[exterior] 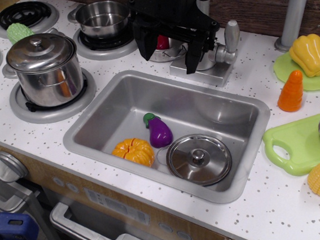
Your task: Turn faucet front to left
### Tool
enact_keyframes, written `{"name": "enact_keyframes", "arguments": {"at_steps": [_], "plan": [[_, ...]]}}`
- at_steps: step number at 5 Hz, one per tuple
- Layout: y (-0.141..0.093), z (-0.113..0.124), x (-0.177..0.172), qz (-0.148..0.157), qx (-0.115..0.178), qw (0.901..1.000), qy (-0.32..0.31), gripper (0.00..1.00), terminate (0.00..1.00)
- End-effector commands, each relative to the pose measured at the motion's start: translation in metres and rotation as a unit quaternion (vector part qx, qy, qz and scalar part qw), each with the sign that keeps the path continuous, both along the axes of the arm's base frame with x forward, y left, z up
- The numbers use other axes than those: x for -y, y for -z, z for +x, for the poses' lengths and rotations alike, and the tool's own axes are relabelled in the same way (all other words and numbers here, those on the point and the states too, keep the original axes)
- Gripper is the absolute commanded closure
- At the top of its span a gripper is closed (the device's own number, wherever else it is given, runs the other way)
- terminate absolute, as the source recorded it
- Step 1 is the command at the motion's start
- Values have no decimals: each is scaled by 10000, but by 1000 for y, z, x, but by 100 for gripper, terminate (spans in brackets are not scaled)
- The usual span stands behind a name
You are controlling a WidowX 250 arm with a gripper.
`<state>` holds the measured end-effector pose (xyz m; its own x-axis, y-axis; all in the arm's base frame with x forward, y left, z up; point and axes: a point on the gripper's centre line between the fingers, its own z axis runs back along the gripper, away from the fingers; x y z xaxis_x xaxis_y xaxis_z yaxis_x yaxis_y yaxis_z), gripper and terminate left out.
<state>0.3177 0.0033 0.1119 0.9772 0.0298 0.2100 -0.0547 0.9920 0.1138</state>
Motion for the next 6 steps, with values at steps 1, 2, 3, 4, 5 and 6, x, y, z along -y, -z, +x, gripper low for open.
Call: {"name": "enact_keyframes", "arguments": {"at_steps": [1, 2, 3, 4, 5, 6], "plan": [[0, 0, 0, 0, 0, 10000, 0, 0, 0], [-1, 8, -3, 109, 348, 9993, -66, 0, 0], [-9, 19, -9, 188, 664, 9976, -75, 0, 0], [-23, 31, -17, 167, 963, 9952, 28, 0, 0], [-29, 44, -22, 250, 1150, 9930, 96, 0, 0], [-33, 56, -30, 188, 1280, 9914, 195, 0, 0]]}}
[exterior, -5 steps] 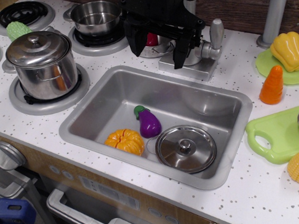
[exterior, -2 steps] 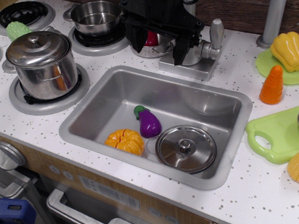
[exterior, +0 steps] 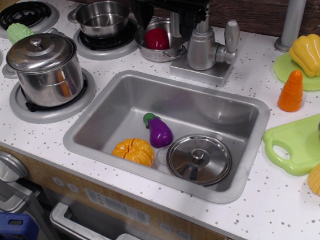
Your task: Turn faucet front to left
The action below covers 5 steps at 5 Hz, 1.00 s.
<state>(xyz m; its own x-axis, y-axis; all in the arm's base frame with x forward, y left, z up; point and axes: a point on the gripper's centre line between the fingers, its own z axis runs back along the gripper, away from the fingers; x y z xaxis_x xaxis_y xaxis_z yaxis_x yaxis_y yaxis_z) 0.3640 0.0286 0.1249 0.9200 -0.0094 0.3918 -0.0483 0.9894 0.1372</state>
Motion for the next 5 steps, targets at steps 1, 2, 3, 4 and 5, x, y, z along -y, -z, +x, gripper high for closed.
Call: {"name": "enact_keyframes", "arguments": {"at_steps": [1, 2, 3, 4, 5], "plan": [[-18, 20, -7, 25, 478, 9989, 0, 100, 0], [-13, 25, -18, 121, 531, 9984, 129, 100, 0], [-11, 29, -32, 343, 604, 9973, 247, 100, 0], [-7, 38, -55, 540, 793, 9948, 355, 100, 0], [-7, 47, -73, 753, 918, 9921, 401, 100, 0]]}}
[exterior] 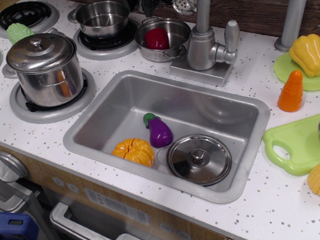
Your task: Turn faucet front to left
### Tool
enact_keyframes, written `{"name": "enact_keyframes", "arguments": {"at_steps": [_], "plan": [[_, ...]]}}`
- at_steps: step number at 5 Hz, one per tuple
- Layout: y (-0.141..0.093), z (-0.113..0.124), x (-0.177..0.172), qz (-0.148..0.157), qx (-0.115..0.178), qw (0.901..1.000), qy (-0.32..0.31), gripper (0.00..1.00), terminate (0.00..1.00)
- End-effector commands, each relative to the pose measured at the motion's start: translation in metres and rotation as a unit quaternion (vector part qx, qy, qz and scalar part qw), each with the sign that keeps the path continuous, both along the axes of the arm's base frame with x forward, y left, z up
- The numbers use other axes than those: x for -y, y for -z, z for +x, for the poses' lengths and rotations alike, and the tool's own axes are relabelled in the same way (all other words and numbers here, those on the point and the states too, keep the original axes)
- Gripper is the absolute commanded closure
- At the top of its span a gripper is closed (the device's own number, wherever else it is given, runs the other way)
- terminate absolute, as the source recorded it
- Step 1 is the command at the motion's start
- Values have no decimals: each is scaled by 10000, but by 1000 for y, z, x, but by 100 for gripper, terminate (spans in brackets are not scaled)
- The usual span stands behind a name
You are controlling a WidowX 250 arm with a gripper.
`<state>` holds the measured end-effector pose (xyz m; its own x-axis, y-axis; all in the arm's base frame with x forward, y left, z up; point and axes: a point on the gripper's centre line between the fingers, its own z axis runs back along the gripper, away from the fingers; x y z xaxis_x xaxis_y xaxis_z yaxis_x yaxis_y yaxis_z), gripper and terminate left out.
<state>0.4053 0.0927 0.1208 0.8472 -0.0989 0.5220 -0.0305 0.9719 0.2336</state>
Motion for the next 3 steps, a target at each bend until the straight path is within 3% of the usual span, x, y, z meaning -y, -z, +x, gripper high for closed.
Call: {"name": "enact_keyframes", "arguments": {"at_steps": [1, 2, 3], "plan": [[-11, 18, -19, 329, 335, 9987, 184, 100, 0], [-15, 31, -30, 325, 475, 9980, 256, 100, 0], [-19, 27, -24, 262, 225, 9991, 242, 100, 100]]}}
